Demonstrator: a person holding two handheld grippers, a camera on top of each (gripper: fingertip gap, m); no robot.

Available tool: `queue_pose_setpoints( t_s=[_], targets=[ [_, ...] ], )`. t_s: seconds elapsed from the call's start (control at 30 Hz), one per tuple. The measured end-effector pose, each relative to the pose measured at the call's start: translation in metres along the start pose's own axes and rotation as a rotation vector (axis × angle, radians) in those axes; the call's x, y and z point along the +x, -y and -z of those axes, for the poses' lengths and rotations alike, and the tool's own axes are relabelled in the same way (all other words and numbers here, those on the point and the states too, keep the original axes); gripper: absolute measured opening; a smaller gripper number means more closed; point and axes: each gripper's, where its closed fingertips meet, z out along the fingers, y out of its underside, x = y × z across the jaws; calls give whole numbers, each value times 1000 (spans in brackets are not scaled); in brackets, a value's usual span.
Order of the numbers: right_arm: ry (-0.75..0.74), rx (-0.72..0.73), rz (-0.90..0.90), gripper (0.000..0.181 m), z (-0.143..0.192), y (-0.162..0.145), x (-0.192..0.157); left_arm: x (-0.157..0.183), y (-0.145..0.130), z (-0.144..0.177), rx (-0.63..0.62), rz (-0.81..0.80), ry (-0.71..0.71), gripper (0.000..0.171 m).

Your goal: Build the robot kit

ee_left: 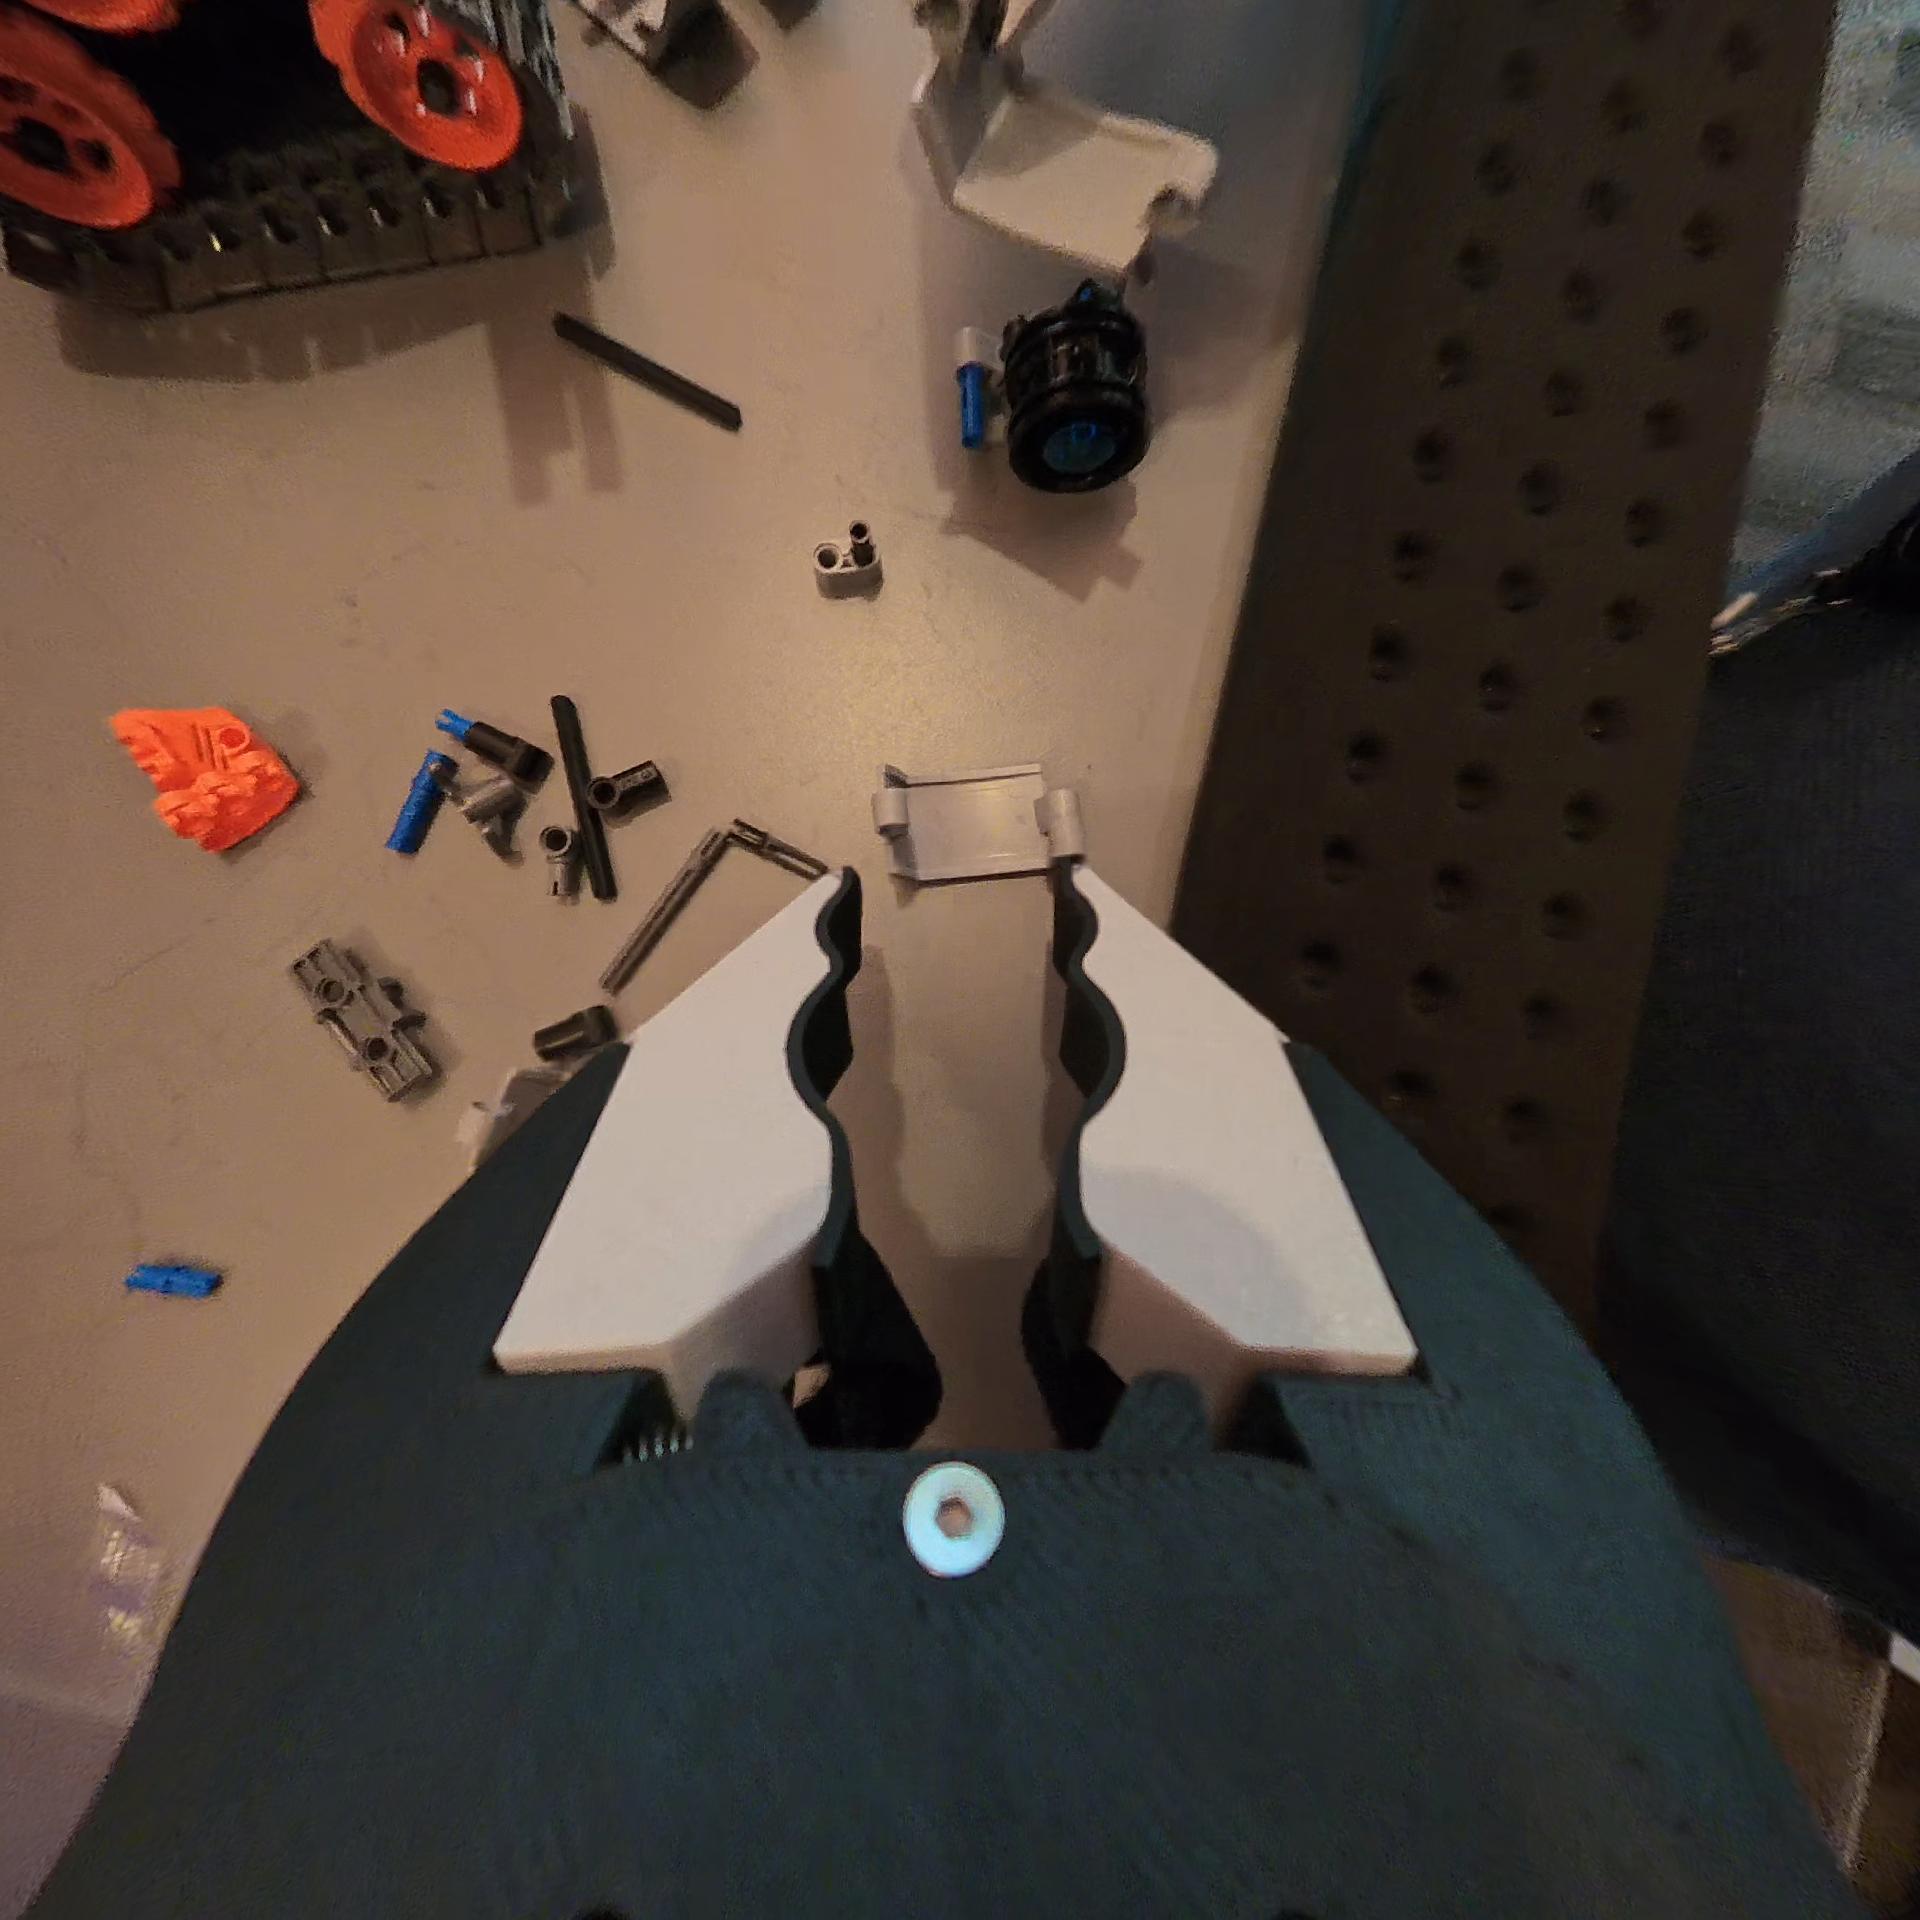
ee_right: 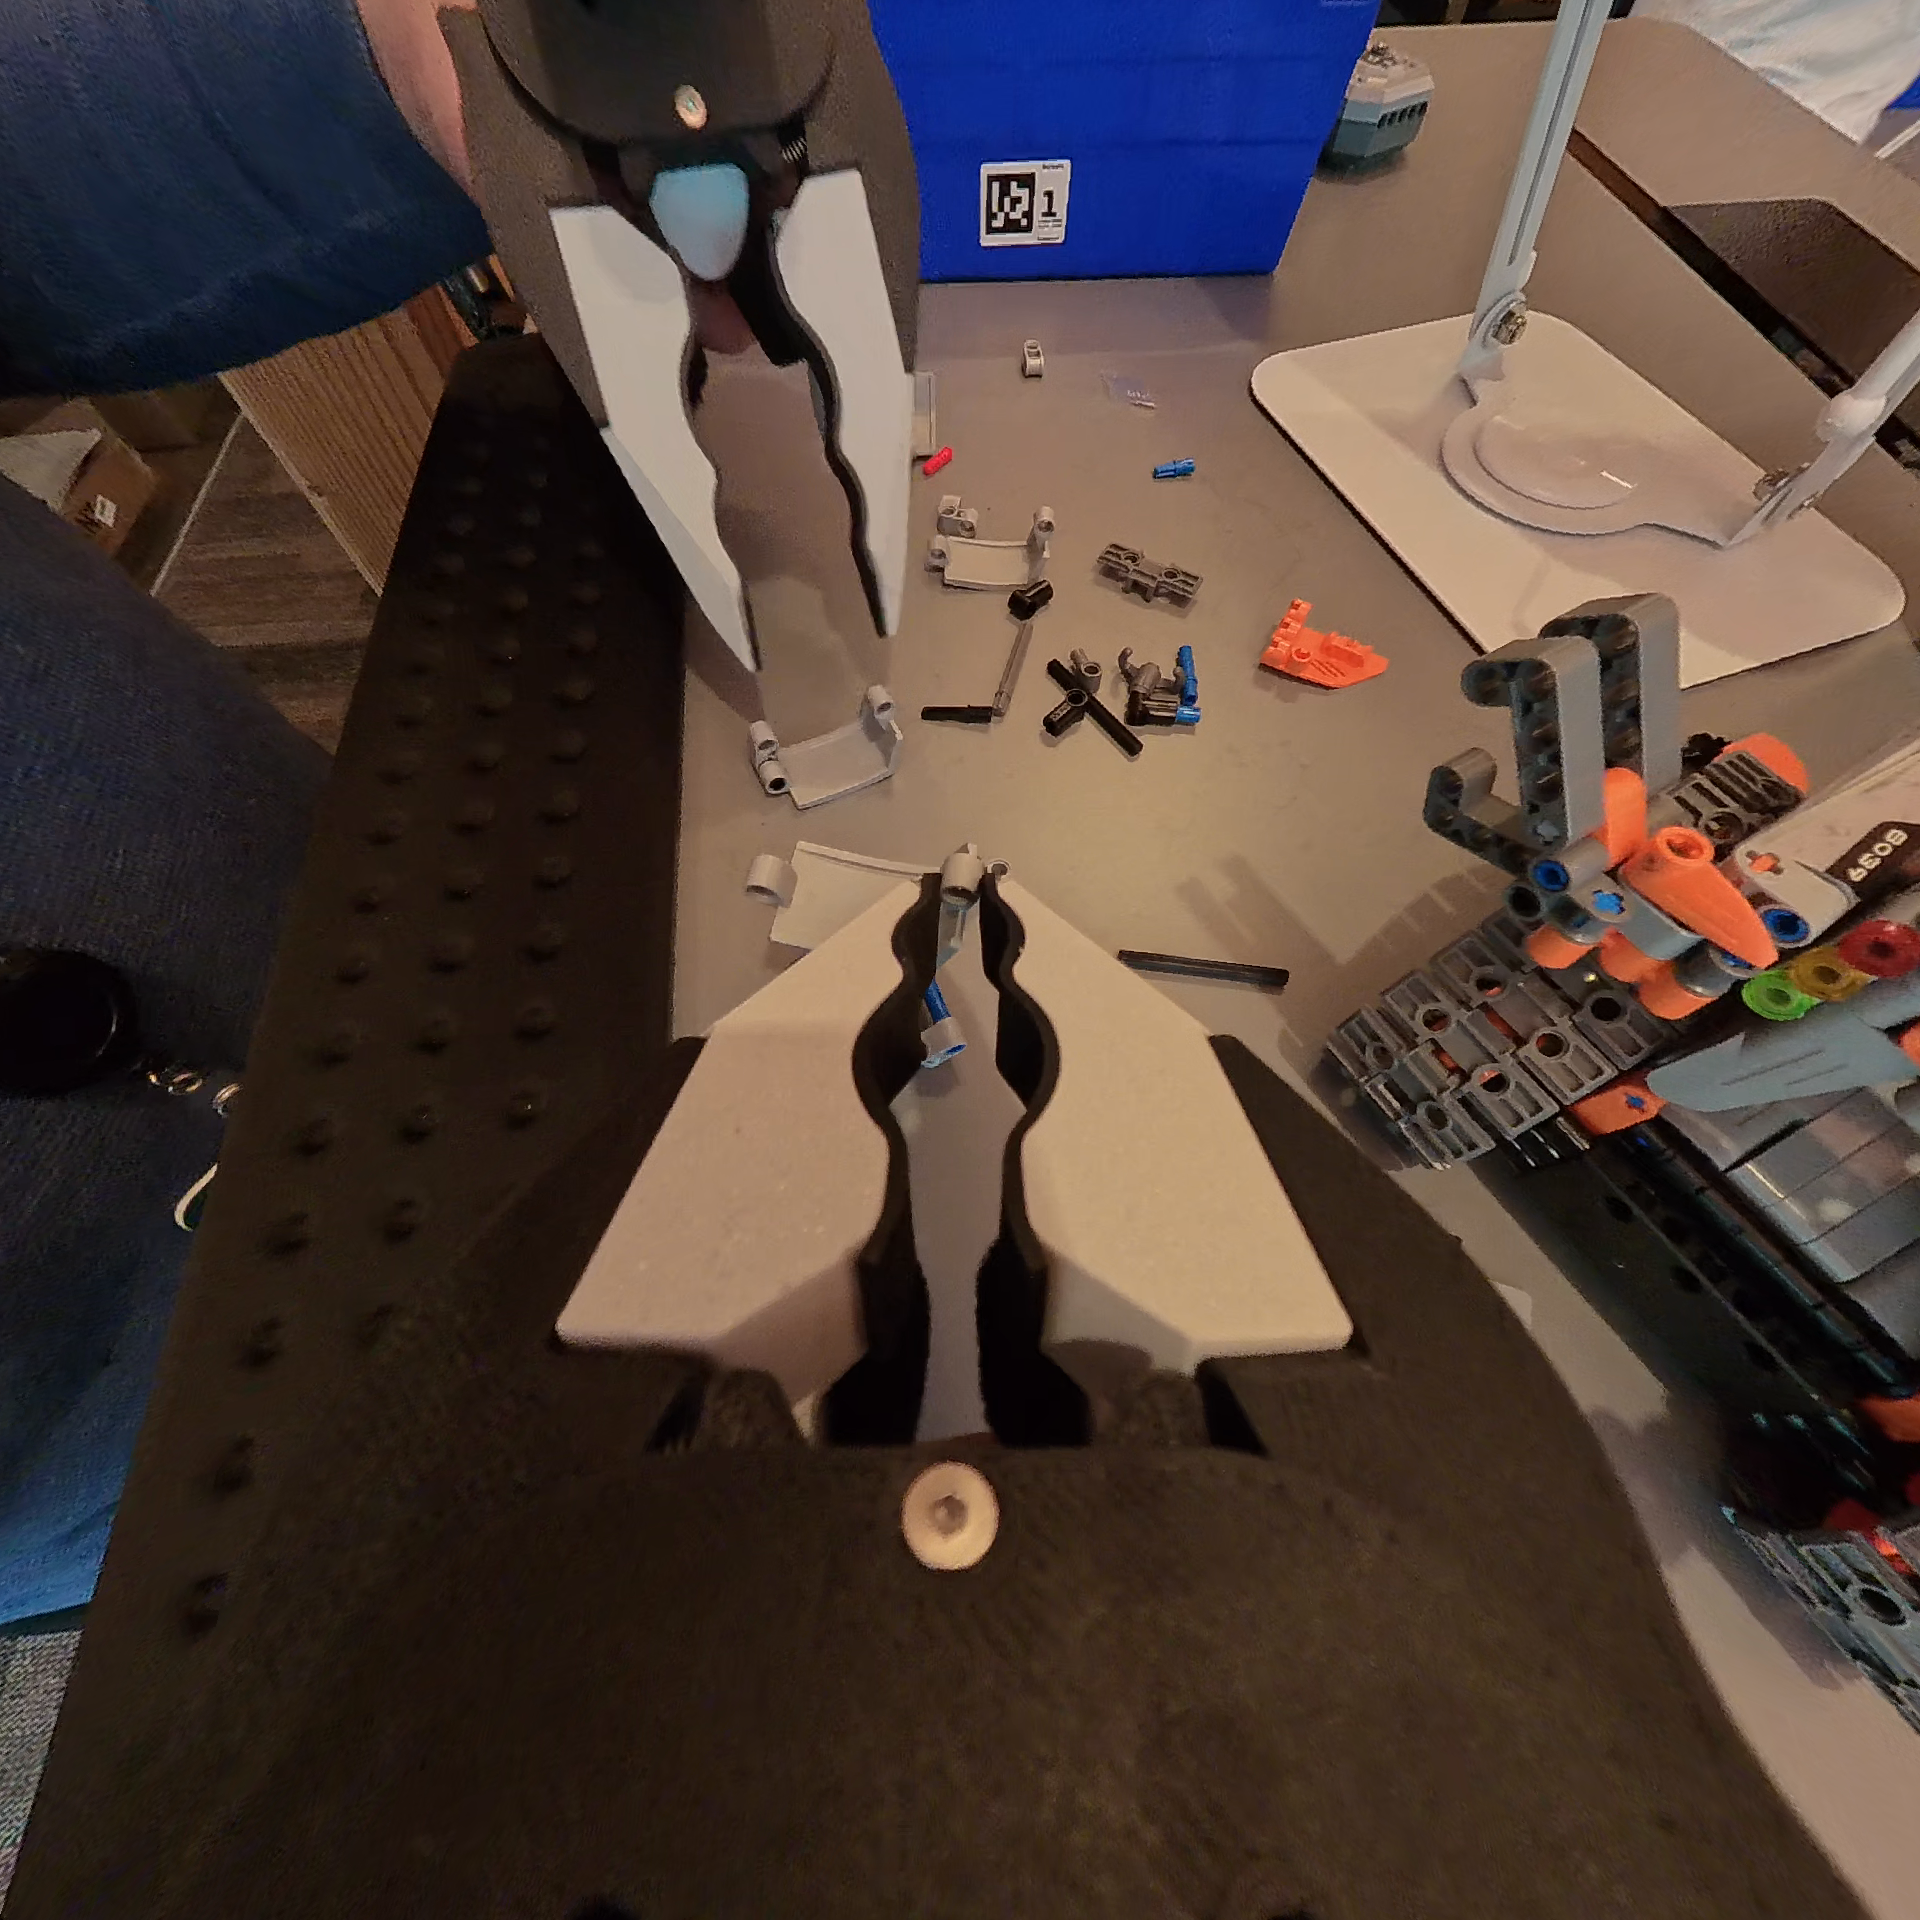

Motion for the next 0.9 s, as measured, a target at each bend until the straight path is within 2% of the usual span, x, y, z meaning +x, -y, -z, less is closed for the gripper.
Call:
queue_pose_setpoints(
  t_s=[0.1, 0.23, 0.5, 0.7, 0.9],
  targets=[
    [2, 5, 1, 4, 0, 0, 0, 18, 3, 3, 4, -14, -32, 33],
    [9, 5, 5, 5, -1, 0, -1, 27, 2, -12, -35, -18, -35, 33],
    [16, 10, 0, 4, -1, 0, -2, 27, 2, -25, -33, -28, -28, 24],
    [19, 13, 2, 4, -2, 0, -3, 29, 2, -27, -29, -36, -41, 10],
    [21, 13, -1, 5, -2, -1, -2, 26, -3, -26, -43, -38, -38, 8]
  ],
)
